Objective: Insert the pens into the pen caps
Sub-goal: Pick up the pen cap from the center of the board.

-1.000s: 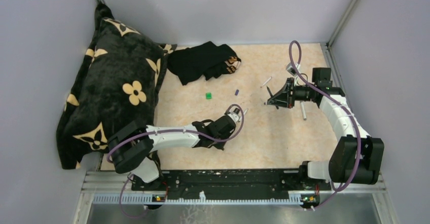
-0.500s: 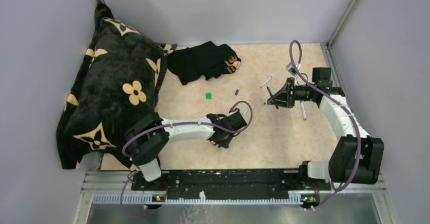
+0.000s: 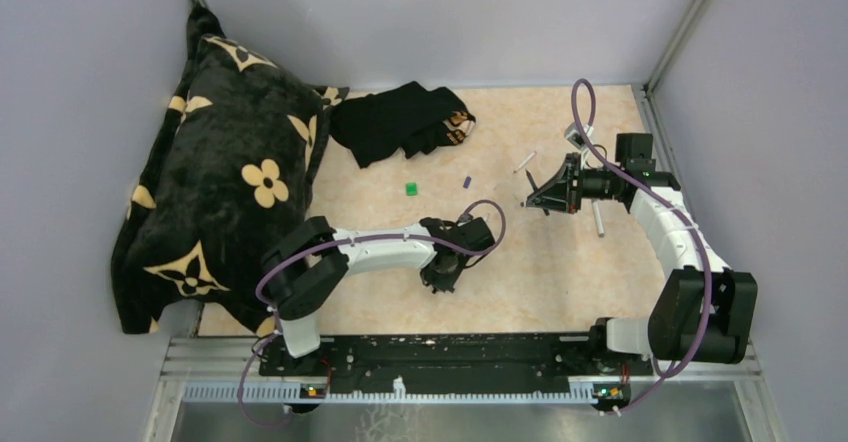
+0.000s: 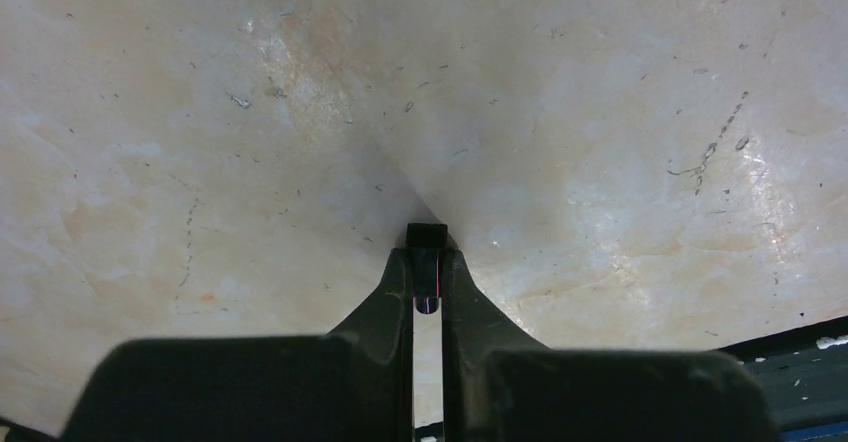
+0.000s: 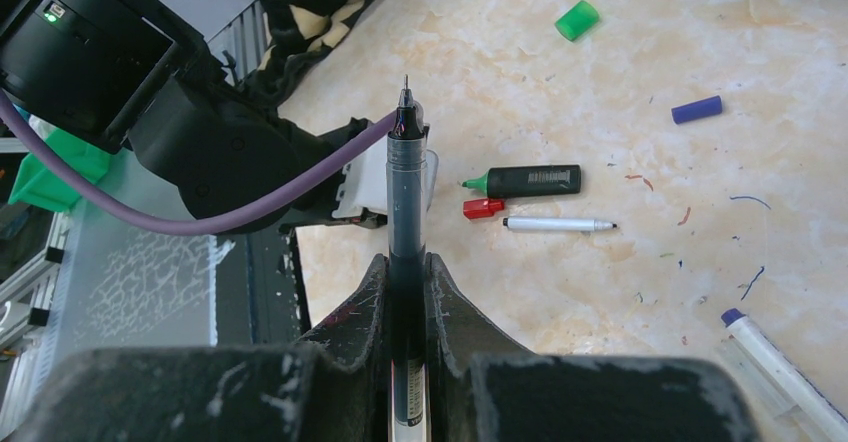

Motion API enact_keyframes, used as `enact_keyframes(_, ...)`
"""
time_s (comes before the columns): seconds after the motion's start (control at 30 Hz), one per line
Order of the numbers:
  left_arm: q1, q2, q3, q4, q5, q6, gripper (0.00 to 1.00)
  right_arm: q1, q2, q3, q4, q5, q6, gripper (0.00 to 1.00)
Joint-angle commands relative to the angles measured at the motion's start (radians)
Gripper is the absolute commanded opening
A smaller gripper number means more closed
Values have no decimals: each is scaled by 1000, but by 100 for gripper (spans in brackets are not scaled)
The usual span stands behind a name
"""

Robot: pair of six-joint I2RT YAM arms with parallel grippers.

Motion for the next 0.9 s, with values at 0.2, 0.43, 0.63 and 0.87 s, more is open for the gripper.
enact_keyframes(0.2,-6,-4,-7,16,-27,28,0,-12,-19,31,1,-22,-70,0)
enact_keyframes(0.43,-6,-390,-191,475,-3,152,0,-12,-122,-6,1,57,-201,0)
enact_keyframes(0.63,17,-702,-496,1164,64,209,0,11,-240,-72,46,-23,-208,0)
enact_keyframes(0.87,77,-716,-588,1686,128,88,0,198,-304,-139,155,-108,-83,0)
